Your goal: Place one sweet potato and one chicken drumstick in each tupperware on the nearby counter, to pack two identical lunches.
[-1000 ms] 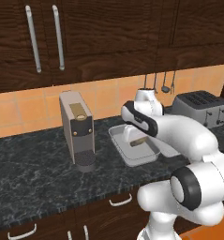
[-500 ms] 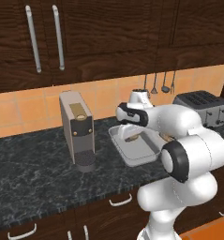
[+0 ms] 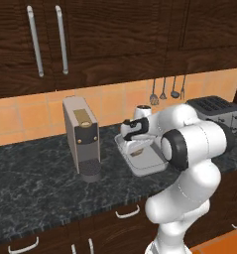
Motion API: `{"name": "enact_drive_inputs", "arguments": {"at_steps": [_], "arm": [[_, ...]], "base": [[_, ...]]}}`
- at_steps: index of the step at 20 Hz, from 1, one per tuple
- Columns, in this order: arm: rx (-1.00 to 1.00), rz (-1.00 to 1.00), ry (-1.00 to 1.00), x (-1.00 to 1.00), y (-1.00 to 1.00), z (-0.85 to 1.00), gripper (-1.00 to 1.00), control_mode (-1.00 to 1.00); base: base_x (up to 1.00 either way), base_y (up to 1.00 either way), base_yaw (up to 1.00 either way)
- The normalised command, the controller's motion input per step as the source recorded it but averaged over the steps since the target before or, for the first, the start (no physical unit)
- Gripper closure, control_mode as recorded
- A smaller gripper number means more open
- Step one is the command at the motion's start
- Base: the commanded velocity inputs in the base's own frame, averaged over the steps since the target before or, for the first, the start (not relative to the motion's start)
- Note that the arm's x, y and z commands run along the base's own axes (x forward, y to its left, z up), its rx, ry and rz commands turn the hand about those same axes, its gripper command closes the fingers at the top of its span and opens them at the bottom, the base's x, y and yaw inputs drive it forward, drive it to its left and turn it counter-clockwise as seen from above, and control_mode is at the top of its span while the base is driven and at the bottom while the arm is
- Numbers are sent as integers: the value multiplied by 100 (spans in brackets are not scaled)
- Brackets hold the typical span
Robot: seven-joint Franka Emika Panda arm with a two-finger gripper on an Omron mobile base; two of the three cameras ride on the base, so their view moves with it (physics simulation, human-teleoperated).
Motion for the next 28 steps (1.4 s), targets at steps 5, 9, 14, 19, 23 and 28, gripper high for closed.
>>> {"name": "enact_drive_inputs", "arguments": {"at_steps": [5, 9, 14, 19, 23, 28], "arm": [[0, 0, -9, 0, 0, -10, 100, -100], [0, 0, -8, 0, 0, 0, -100, -100], [0, 0, -1, 0, 0, 4, -100, -100], [0, 0, 0, 0, 0, 18, -100, -100], [0, 0, 0, -32, -3, 50, -100, -100], [3, -1, 4, -99, -36, 61, -100, -100]], "base": [[0, 0, 0], [0, 0, 0], [0, 0, 0], [0, 0, 0], [0, 0, 0], [0, 0, 0]]}}
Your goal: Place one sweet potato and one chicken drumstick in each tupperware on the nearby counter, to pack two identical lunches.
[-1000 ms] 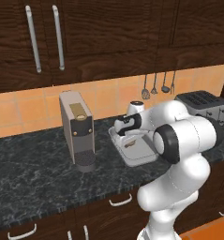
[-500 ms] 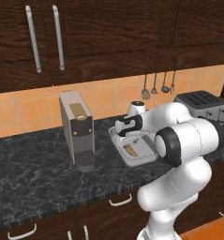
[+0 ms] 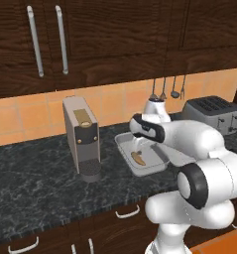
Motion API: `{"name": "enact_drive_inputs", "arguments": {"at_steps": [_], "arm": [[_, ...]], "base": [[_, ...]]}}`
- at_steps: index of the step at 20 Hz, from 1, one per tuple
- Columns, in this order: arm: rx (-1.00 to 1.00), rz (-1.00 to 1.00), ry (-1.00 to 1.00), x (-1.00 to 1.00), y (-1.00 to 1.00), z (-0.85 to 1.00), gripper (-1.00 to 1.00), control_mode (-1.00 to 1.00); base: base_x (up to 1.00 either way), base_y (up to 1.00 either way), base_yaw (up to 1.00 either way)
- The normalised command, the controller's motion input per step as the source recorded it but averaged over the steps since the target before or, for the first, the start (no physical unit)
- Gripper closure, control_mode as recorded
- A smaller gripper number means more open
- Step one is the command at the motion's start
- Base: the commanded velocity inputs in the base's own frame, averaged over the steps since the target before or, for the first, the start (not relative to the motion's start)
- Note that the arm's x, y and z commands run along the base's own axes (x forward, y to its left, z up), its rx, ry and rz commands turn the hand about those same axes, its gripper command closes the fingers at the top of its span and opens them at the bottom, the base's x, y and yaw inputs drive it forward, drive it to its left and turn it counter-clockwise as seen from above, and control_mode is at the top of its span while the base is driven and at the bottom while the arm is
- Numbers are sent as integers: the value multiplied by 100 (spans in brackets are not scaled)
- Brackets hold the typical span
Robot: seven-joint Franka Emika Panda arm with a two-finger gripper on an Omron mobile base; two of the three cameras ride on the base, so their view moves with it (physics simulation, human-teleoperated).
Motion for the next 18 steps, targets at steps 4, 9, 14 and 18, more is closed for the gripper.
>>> {"name": "enact_drive_inputs", "arguments": {"at_steps": [4, 9, 14, 18], "arm": [[8, -8, 7, -100, -53, 50, -100, -100], [2, -15, 6, -100, -14, 59, -100, -100], [0, -19, 0, -100, 0, 54, -100, -100], [-2, -11, 0, -100, 3, 39, -100, -100]], "base": [[0, 0, 0], [0, 0, 0], [0, 0, 0], [0, 0, 0]]}}
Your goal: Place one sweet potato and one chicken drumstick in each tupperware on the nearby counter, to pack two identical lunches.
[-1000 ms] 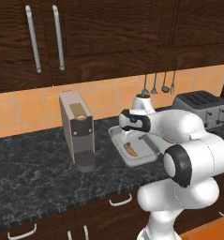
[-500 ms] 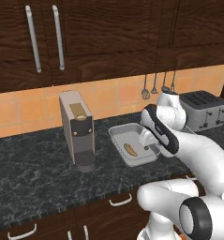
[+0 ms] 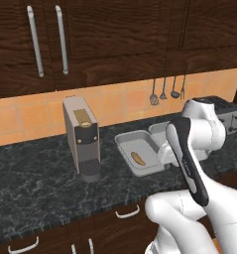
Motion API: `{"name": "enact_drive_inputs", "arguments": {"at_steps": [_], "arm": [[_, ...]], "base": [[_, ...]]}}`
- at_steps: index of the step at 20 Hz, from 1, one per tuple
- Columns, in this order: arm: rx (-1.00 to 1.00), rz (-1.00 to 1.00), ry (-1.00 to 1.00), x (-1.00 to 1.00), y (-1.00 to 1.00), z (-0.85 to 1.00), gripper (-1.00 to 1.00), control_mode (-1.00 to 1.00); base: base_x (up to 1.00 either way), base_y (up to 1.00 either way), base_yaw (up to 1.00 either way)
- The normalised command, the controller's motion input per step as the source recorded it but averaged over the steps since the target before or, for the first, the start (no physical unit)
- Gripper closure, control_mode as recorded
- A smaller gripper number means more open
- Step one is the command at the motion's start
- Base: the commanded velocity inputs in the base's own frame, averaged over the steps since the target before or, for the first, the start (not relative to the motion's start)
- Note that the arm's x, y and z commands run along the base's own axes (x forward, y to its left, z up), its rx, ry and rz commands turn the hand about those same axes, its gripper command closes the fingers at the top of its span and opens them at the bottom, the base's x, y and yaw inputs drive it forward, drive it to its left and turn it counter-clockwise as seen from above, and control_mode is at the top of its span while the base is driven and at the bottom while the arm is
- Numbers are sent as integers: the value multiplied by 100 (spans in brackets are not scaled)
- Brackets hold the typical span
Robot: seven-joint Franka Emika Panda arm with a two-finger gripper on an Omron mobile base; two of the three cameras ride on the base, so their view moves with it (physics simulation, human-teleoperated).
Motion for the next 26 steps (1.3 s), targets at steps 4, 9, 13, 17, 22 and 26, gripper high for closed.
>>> {"name": "enact_drive_inputs", "arguments": {"at_steps": [4, 9, 13, 17, 22, 26], "arm": [[0, 0, -4, -42, 0, 11, -100, -100], [0, -1, -1, -6, -2, 0, -100, 100], [0, 0, 0, 0, 0, 0, -100, 100], [0, 0, 0, 0, 0, 0, -100, 100], [0, 0, 0, 0, 0, 0, -100, 100], [0, 0, 0, 0, 0, 0, -100, 100]], "base": [[0, 0, 0], [-13, -11, -4], [-77, -88, -27], [-26, -100, -40], [0, -100, -51], [27, -100, -18]]}}
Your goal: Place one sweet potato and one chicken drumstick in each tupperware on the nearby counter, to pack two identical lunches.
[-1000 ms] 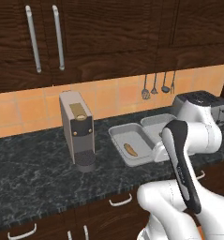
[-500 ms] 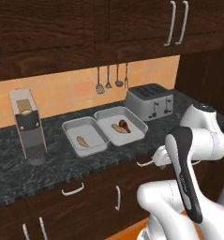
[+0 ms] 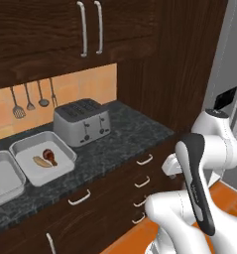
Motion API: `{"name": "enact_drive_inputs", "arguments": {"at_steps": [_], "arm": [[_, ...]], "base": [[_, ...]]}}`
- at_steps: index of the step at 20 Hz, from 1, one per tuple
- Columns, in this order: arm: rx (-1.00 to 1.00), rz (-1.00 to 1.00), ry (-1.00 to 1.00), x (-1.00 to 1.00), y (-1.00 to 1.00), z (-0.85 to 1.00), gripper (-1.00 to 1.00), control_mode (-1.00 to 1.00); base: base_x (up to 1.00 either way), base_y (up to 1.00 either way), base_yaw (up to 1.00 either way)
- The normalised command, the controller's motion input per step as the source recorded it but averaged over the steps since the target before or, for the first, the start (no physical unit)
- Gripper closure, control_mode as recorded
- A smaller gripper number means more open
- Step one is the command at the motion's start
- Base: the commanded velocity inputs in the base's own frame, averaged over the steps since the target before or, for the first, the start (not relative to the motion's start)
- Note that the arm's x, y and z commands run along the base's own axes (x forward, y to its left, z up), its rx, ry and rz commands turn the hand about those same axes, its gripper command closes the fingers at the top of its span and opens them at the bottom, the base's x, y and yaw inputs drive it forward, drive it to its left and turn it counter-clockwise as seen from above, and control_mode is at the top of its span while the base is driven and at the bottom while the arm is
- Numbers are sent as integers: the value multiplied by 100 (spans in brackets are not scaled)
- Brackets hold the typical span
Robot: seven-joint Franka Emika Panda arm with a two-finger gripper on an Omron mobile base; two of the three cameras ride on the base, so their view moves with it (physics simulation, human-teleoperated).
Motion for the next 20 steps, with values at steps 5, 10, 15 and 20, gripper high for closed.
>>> {"name": "enact_drive_inputs", "arguments": {"at_steps": [5, 10, 15, 20], "arm": [[0, 0, 0, 0, 0, 0, -100, 100], [0, 0, 0, 0, 0, 0, -100, 100], [0, 0, 0, 0, 0, 0, -100, 100], [0, 0, 0, 0, 0, 0, -100, 100]], "base": [[45, -100, 20], [11, -100, 14], [4, -100, 21], [0, -100, 22]]}}
